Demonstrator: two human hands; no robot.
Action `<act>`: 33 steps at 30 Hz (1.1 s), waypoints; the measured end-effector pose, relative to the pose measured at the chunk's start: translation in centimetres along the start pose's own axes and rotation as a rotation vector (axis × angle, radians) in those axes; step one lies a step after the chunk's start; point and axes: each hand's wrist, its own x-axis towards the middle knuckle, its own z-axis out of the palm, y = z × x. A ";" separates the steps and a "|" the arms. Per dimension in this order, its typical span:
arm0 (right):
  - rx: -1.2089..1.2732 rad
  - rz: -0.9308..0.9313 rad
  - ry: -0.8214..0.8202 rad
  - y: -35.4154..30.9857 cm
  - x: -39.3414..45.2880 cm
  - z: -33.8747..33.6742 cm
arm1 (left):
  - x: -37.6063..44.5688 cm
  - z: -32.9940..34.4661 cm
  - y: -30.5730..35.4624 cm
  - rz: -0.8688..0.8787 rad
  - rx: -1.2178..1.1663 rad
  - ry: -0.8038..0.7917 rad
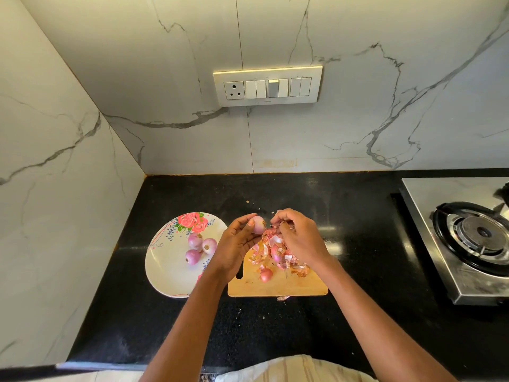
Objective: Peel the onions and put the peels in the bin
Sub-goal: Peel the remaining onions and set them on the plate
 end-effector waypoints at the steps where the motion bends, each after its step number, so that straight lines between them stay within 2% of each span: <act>1: 0.005 0.011 -0.002 0.1 0.0 0.1 | 0.0 0.0 0.0 -0.008 -0.031 -0.004; 8: 0.010 0.022 -0.012 1.0 -0.2 0.4 | 0.1 -0.6 -0.7 -0.060 -0.128 0.035; 11: 0.052 0.078 -0.130 0.9 0.0 0.1 | 0.2 -0.9 -0.9 -0.061 -0.119 0.088; 15: 0.032 0.060 -0.276 0.8 -0.6 0.9 | 0.0 -0.9 -1.6 -0.055 -0.020 0.099; 21: 0.059 0.057 -0.218 0.6 -0.9 2.9 | -0.9 -1.8 -2.7 -0.022 0.060 0.111; 28: 0.074 0.111 -0.319 -0.8 -0.7 4.8 | -1.9 -4.8 -3.0 -0.015 0.157 0.296; 33: -0.039 0.095 -0.402 -1.5 0.0 9.3 | -3.2 -8.4 -4.2 -0.092 0.089 0.483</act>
